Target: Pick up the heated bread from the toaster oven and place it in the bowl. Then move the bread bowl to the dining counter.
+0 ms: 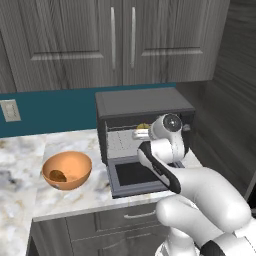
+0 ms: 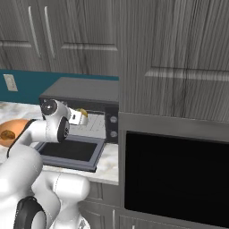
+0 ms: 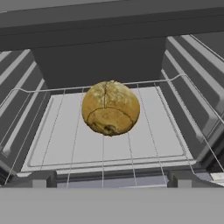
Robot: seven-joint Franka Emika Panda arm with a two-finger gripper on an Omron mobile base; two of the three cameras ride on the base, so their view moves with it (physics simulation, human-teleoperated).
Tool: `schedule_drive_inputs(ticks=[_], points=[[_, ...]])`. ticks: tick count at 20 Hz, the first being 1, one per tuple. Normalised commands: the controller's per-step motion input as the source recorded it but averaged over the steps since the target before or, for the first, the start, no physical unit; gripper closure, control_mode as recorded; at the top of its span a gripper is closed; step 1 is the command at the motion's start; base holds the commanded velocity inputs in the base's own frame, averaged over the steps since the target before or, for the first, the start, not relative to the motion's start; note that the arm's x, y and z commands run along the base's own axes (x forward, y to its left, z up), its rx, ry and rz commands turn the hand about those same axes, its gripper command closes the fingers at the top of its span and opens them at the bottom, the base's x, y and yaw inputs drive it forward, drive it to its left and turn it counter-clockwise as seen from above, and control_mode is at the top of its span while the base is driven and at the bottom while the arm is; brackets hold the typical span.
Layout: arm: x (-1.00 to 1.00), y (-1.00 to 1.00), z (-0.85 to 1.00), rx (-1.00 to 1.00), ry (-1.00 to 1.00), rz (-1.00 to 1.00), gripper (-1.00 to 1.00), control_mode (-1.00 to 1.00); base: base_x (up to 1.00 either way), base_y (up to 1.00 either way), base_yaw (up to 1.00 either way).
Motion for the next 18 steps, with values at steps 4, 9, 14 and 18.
schedule_drive_inputs(ticks=[4,9,14,18], points=[[0.01,0.0,0.0,0.0,0.0,0.0,-1.0,-1.0,0.0,0.0,0.0],[0.03,0.0,0.0,0.0,0.0,0.0,-1.0,-1.0,0.0,0.0,0.0],[0.04,0.0,0.0,0.0,0.0,0.0,-1.0,-1.0,0.0,0.0,0.0],[0.19,0.0,0.0,0.0,-0.01,0.0,-1.0,-1.0,0.0,0.0,0.0]])
